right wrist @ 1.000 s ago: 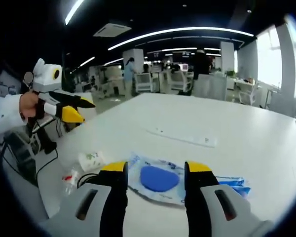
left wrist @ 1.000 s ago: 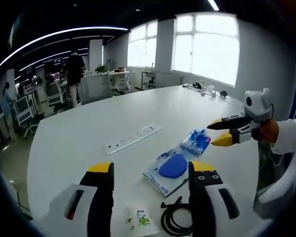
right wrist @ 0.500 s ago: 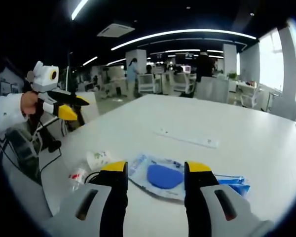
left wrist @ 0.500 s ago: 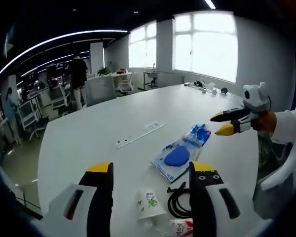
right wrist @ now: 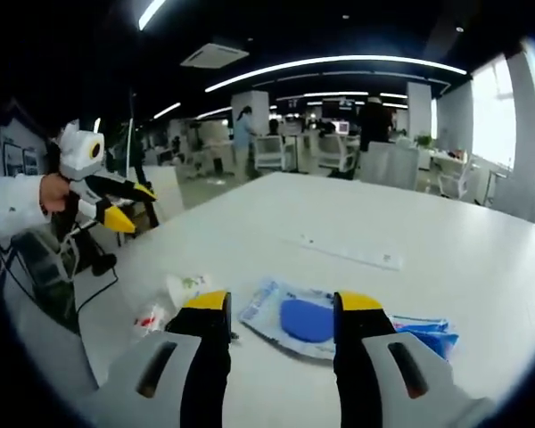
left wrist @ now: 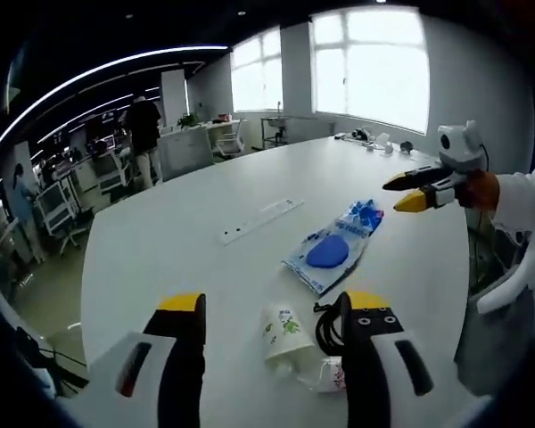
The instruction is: Arrange the tabletop items into an orderly group along one side of the table until the central work area is clear of visible clutter.
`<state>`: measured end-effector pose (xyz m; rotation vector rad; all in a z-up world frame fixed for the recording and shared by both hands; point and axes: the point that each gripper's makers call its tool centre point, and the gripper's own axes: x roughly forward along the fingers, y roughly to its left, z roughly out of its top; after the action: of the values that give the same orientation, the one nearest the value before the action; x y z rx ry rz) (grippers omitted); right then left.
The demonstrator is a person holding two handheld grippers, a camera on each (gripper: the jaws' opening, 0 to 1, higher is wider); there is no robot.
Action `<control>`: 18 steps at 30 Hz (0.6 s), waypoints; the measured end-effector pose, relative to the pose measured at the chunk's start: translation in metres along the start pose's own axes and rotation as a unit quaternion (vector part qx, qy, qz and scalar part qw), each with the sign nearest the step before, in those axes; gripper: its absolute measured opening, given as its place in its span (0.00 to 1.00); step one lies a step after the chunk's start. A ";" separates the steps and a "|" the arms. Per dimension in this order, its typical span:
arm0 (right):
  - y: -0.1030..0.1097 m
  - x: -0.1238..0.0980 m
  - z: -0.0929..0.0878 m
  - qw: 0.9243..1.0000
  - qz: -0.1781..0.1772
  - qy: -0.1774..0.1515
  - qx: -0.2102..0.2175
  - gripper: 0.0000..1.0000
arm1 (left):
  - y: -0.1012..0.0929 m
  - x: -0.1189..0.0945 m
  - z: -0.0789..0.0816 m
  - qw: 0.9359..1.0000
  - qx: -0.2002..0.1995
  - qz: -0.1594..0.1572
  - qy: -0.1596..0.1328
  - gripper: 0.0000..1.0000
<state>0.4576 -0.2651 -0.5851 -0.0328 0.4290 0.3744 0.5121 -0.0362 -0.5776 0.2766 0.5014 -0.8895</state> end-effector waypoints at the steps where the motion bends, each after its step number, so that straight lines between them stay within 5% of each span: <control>1: 0.002 0.000 0.000 1.000 0.001 0.000 0.000 0.44 | 0.001 0.000 -0.003 1.000 0.000 0.000 0.003 0.61; 18: 0.016 -0.001 -0.008 1.000 0.001 0.017 -0.002 0.43 | -0.001 0.017 -0.056 0.996 0.064 -0.027 0.064 0.59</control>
<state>0.4478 -0.2515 -0.5911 -0.0434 0.4624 0.3763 0.5033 -0.0242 -0.6338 0.4400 0.5732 -0.9619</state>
